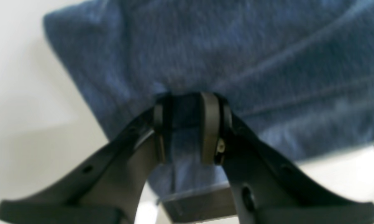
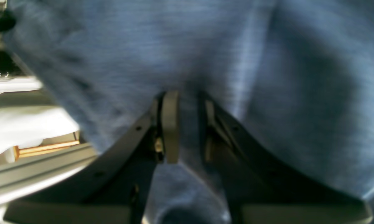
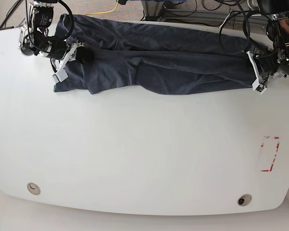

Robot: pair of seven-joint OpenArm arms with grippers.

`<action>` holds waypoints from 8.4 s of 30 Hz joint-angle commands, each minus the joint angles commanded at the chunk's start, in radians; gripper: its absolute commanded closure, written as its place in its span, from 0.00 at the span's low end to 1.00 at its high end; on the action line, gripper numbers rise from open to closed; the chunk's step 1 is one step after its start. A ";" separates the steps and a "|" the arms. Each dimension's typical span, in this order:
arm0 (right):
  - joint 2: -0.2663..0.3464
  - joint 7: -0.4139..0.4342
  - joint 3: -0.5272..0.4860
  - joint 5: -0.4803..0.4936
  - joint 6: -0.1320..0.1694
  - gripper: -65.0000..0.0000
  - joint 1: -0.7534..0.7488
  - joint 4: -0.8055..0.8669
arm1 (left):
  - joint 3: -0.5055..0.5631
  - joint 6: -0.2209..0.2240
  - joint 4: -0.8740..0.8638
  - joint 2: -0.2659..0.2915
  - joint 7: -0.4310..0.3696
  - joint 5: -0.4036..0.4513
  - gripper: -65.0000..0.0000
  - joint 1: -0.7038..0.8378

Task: Layout the t-shirt on the table in an organized manner, then fold the t-shirt properly

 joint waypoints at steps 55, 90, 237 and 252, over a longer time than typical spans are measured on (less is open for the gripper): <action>0.158 0.259 -0.276 -0.084 0.000 0.85 0.311 -0.341 | -0.264 0.000 0.060 -0.037 0.173 -0.020 0.47 -0.298; 0.137 0.259 -0.278 -0.086 0.000 0.85 0.308 -0.342 | -0.282 0.000 -0.387 -0.011 0.063 -0.350 0.41 -0.292; 0.118 0.233 -0.196 0.087 0.000 0.67 0.307 -0.034 | 0.371 0.000 -0.066 0.245 -0.144 0.127 0.97 -0.233; 0.126 -0.006 0.279 0.186 0.000 0.00 0.252 -0.190 | 0.368 0.000 0.005 0.227 -0.141 0.127 0.97 -0.169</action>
